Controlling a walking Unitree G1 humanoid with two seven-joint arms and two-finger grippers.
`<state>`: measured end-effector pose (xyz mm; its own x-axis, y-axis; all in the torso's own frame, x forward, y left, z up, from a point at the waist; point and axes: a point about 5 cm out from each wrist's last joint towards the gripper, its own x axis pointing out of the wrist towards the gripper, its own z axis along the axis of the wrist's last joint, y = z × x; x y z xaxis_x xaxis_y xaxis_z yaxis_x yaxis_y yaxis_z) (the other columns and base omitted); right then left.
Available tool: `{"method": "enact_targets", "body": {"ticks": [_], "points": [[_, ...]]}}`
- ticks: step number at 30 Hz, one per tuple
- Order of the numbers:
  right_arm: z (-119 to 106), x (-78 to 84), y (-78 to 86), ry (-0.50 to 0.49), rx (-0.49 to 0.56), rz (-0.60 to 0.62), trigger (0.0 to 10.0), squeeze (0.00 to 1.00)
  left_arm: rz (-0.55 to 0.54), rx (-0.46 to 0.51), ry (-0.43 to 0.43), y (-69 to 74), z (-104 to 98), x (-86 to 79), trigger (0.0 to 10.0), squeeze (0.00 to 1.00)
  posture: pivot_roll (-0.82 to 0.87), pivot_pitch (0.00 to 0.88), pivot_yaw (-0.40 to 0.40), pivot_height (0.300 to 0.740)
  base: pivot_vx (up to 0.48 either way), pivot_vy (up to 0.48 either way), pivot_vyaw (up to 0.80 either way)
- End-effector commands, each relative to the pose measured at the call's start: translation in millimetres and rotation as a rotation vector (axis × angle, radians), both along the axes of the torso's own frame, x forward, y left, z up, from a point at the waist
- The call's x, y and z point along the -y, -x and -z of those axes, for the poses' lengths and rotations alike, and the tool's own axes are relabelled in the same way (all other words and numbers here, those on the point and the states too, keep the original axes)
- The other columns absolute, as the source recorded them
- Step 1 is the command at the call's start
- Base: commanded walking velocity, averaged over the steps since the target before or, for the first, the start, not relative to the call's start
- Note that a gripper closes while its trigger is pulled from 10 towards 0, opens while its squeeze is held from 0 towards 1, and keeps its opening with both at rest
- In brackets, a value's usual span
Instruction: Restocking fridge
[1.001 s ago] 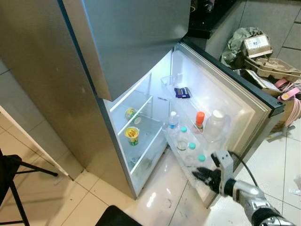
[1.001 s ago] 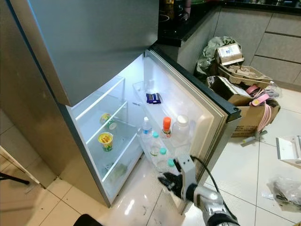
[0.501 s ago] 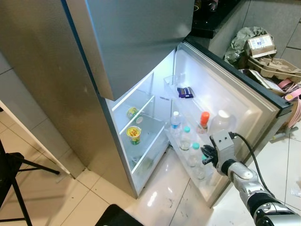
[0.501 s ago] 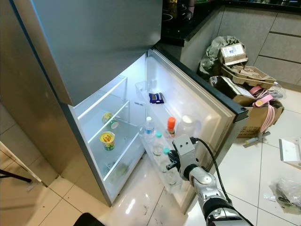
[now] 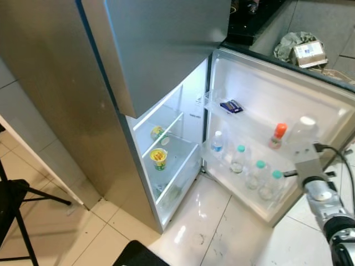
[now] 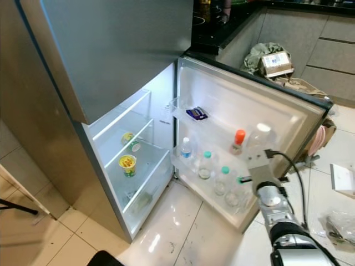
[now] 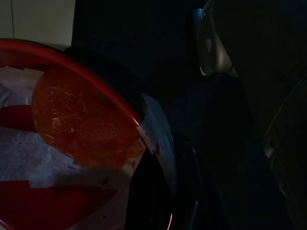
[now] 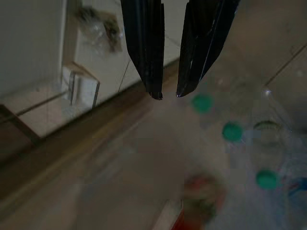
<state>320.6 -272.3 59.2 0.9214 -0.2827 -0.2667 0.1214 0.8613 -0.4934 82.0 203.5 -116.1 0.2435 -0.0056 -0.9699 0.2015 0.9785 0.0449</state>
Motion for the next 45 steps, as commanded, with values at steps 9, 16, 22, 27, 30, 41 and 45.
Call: {"method": "enact_targets", "body": {"ticks": [9, 16, 22, 27, 30, 41, 45], "points": [[34, -33.2, 15.5, -0.097, -0.106, -0.122, 10.0, 0.00, -0.005, 0.036, 0.009, -7.3, -1, 5.7, 10.0, 0.00, -0.06, 0.000, 0.001, 0.740, 0.000, 0.000, 0.00], [85, -47.2, 60.5, -0.134, -0.380, -0.186, 10.0, 0.00, -0.017, 0.041, -0.001, -8.0, -1, 4.3, 10.0, 0.00, -0.06, 0.000, -0.004, 0.740, 0.000, 0.000, 0.00], [129, -47.0, 124.7, -0.132, -0.653, -0.197, 10.0, 0.00, -0.021, 0.042, -0.005, -8.5, -1, 3.4, 10.0, 0.00, -0.06, 0.000, -0.007, 0.740, 0.000, 0.000, 0.27], [146, -39.8, 163.0, -0.130, -0.790, -0.167, 10.0, 0.00, -0.022, 0.043, -0.013, -8.6, -2, 1.6, 10.0, 0.00, -0.06, 0.000, -0.007, 0.740, 0.000, 0.000, 0.80], [151, -36.4, 176.8, -0.133, -0.837, -0.157, 10.0, 0.00, -0.018, 0.042, -0.020, -8.4, -2, -0.3, 10.0, 0.00, -0.06, 0.000, -0.007, 0.740, 0.000, 0.000, 0.80], [157, -35.6, 194.8, -0.157, -0.904, -0.150, 10.0, 0.00, -0.018, 0.042, -0.024, -8.5, -2, -2.6, 10.0, 0.00, -0.06, 0.000, -0.008, 0.740, 0.000, 0.000, 0.80], [158, -37.2, 196.6, -0.170, -0.911, -0.147, 10.0, 0.00, -0.023, 0.042, -0.025, -8.5, -2, -3.5, 10.0, 0.00, -0.06, 0.000, -0.004, 0.740, 0.000, 0.000, 0.80]]}}
